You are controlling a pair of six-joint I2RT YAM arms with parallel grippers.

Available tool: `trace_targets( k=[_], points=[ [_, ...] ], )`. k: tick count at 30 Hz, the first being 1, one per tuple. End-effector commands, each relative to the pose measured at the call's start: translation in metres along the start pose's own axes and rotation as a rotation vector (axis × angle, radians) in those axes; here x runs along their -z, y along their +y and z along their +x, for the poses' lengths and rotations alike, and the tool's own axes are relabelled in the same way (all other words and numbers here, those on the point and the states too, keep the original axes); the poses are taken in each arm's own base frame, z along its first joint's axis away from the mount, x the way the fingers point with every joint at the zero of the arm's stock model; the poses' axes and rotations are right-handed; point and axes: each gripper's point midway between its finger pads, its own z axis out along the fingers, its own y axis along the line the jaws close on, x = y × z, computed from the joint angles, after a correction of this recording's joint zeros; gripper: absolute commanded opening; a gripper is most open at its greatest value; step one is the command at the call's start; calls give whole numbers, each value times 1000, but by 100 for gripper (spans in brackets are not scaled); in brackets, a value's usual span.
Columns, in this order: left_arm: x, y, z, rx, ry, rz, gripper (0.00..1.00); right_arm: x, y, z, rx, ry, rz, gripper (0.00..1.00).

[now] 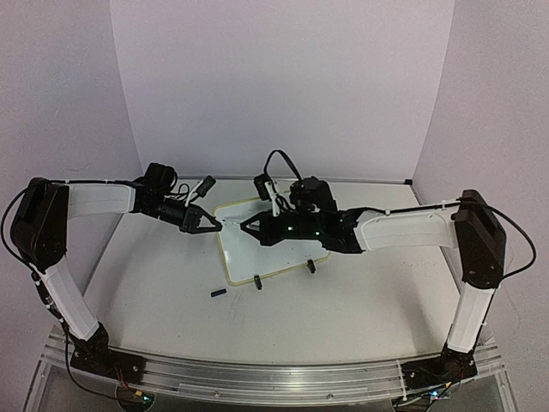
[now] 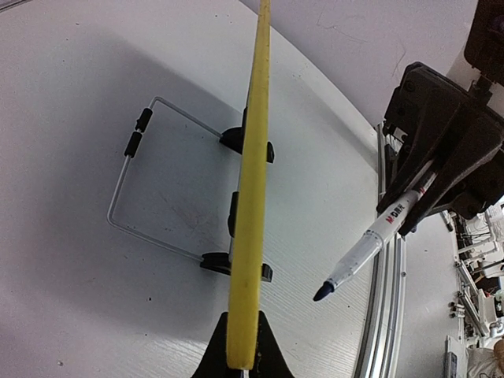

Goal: Write a sentence on the whiteboard

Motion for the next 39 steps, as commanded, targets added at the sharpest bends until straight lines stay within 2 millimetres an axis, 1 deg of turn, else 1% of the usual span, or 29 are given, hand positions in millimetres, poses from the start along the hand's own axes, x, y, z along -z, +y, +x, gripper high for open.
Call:
trace_targets(
  k=[1,11,17,20,26,31,34,39],
  points=[
    [0,2,-9,-46,2,-13,0,-5,-1,-22,26,-61,10,0],
    [0,2,-10,-49,1,-14,0,-13,-8,-23,25,-63,27,0],
    [1,1,-11,-52,0,-16,0,-15,-17,-17,15,-56,58,0],
    [1,1,-11,-52,0,-15,0,-14,-18,-10,13,-43,61,0],
    [2,1,-12,-55,-2,-19,0,-9,-23,17,-4,16,56,0],
    [2,0,-12,-57,-2,-21,0,-7,-24,33,-16,51,43,0],
    [2,0,-13,-58,-2,-22,0,-6,-23,36,-17,59,39,0],
    [3,-1,-14,-61,-4,-24,0,-2,-26,35,-21,52,61,0]
  ],
)
